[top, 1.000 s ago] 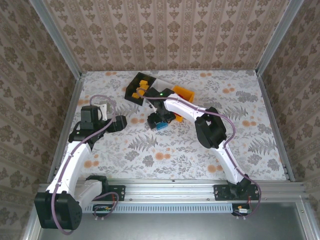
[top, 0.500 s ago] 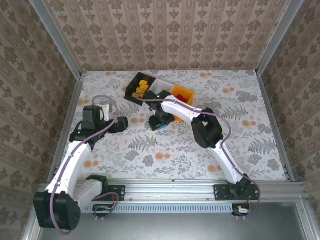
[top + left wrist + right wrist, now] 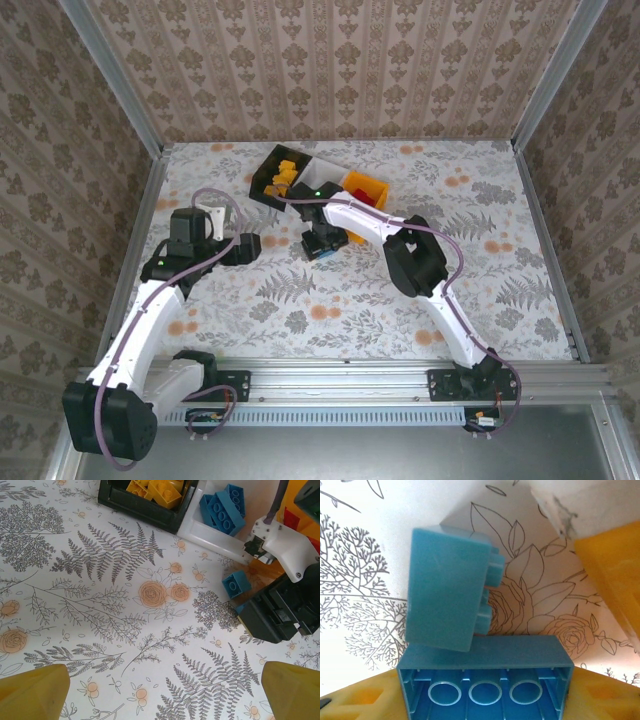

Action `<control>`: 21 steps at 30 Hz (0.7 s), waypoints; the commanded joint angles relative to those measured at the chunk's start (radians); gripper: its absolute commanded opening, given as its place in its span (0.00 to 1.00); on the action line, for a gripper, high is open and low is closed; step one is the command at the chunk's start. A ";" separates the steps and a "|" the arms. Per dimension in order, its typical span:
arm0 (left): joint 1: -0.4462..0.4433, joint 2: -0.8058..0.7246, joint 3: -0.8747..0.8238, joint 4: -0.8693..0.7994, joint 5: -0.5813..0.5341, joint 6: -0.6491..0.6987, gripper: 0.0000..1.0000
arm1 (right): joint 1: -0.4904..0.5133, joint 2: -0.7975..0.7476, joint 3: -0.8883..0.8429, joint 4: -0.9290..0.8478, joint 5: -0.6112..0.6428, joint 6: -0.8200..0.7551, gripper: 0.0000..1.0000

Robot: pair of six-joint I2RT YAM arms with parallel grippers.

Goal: Sort the legos into containers by color

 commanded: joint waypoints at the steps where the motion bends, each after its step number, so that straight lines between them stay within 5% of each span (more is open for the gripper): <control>1: -0.003 0.004 0.030 -0.008 -0.009 0.011 1.00 | 0.005 -0.057 -0.066 -0.001 0.019 0.017 0.56; 21: 0.013 0.123 0.009 0.164 0.041 -0.162 1.00 | -0.038 -0.415 -0.511 0.388 -0.415 0.241 0.55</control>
